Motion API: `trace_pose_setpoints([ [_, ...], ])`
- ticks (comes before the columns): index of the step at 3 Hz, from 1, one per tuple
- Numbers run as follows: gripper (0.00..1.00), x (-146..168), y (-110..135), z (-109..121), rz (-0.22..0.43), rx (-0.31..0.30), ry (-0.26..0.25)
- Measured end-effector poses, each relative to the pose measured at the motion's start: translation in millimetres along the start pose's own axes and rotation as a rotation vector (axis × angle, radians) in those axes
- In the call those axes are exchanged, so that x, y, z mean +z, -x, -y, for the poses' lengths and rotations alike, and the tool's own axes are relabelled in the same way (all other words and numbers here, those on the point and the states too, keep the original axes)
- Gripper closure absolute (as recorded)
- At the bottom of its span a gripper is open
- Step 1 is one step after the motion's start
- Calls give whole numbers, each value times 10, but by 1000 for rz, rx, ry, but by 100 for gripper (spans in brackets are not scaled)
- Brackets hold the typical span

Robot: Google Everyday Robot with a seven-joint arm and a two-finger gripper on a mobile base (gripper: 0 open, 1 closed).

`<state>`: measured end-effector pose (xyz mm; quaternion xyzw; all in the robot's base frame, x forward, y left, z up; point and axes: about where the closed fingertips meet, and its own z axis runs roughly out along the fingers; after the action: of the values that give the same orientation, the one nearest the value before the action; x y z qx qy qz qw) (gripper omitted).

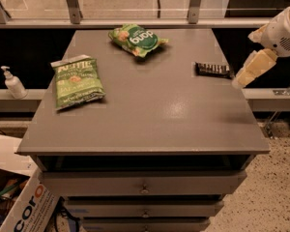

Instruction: Move rxbar chocolate near green jalapeno chip bag

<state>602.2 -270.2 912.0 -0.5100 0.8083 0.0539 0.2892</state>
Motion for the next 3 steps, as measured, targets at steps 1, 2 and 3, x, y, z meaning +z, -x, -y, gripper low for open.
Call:
trace_pose_setpoints([
  [1, 0, 335, 37, -6, 130, 120, 62],
  [2, 0, 631, 80, 23, 252, 189, 90],
  [3, 0, 831, 92, 118, 327, 195, 76],
])
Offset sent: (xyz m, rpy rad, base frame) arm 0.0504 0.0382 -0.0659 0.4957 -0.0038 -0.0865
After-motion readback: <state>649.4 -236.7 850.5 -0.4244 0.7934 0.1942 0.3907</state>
